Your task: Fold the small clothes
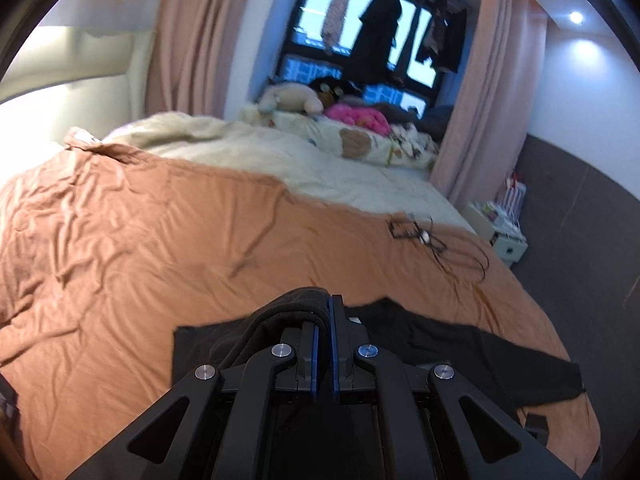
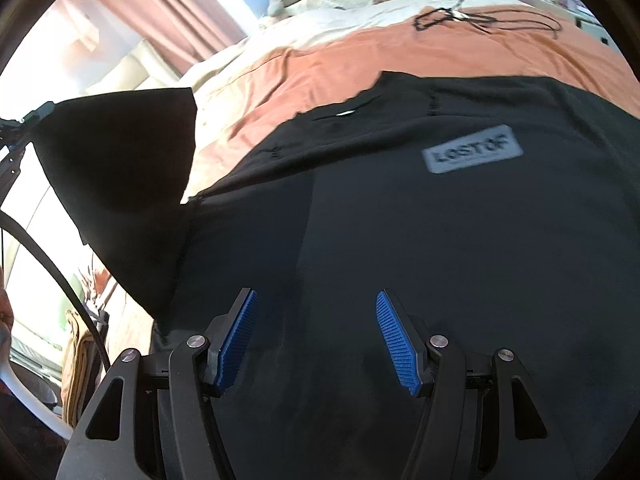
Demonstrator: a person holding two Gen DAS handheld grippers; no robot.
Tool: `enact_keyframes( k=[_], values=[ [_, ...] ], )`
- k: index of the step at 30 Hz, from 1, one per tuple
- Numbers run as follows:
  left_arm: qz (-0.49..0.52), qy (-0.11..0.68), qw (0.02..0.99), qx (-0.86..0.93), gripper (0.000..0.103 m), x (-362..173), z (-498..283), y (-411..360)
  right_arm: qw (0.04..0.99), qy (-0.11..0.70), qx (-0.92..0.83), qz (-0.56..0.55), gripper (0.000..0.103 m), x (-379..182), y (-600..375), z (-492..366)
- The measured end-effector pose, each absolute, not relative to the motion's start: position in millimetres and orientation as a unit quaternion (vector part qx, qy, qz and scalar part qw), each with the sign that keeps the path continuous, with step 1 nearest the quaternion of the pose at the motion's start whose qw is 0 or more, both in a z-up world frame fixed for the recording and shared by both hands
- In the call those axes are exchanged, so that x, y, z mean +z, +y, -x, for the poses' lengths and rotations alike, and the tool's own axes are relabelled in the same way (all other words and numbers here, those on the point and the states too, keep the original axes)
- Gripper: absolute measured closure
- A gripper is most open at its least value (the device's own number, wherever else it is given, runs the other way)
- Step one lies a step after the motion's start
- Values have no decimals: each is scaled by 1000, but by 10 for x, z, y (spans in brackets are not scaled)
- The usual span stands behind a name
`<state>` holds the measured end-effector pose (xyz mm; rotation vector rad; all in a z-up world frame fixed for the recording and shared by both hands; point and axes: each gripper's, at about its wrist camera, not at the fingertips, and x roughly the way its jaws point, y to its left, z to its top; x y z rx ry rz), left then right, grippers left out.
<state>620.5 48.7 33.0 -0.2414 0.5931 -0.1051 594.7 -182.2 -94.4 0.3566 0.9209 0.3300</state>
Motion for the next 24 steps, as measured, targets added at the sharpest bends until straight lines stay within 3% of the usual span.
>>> enact_keyframes(
  k=[1, 2, 3, 5, 8, 15, 24],
  values=[
    [113, 313, 941, -62, 98, 230, -6253, 395, 867, 441, 154, -171, 43, -940, -1867, -5909],
    [103, 337, 933, -70, 88, 150, -6302, 309, 867, 443, 150, -171, 43, -967, -1921, -5908],
    [91, 366, 922, -83, 66, 52, -6348, 210, 867, 444, 147, -171, 43, -980, -1946, -5903],
    [67, 429, 894, -115, 37, -215, -6412, 36, 867, 445, 142, -175, 43, -1004, -2009, -5902],
    [49, 457, 877, -140, 34, -437, -6326, -25, 867, 443, 136, -182, 43, -988, -2082, -5875],
    [66, 458, 872, -162, 17, -434, -5982, 214, 871, 440, 134, -169, 43, -911, -2029, -5798],
    [81, 432, 887, -140, 16, -275, -5765, 626, 885, 421, 137, -143, 43, -671, -1844, -5640]
  ],
)
